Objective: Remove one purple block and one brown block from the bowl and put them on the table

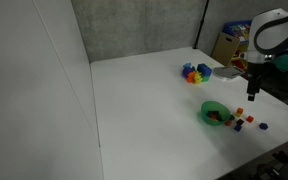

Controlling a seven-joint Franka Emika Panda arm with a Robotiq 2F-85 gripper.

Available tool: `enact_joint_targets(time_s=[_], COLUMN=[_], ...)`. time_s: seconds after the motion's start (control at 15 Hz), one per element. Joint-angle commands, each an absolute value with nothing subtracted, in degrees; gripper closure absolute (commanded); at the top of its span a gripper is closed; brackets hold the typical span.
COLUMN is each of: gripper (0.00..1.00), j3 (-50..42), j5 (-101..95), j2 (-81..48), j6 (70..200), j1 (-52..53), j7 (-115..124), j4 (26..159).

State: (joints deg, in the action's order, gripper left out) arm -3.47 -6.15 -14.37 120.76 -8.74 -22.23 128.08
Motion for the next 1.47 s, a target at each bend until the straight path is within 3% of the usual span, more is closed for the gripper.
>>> enact_joint_targets(time_s=[0.0,0.93,1.4], gripper=[0.0,0.0,0.0], j3=[-3.7,-3.6,-3.7], j5=[-4.1,-2.9,-3.1], j2=[-8.6,19.1,25.8], j6=[114.7,101.6,97.7], j1=[-7.6,-5.4,-5.5], j7=[-15.8,-2.6,-2.5], j4=[129.0,133.9,133.1])
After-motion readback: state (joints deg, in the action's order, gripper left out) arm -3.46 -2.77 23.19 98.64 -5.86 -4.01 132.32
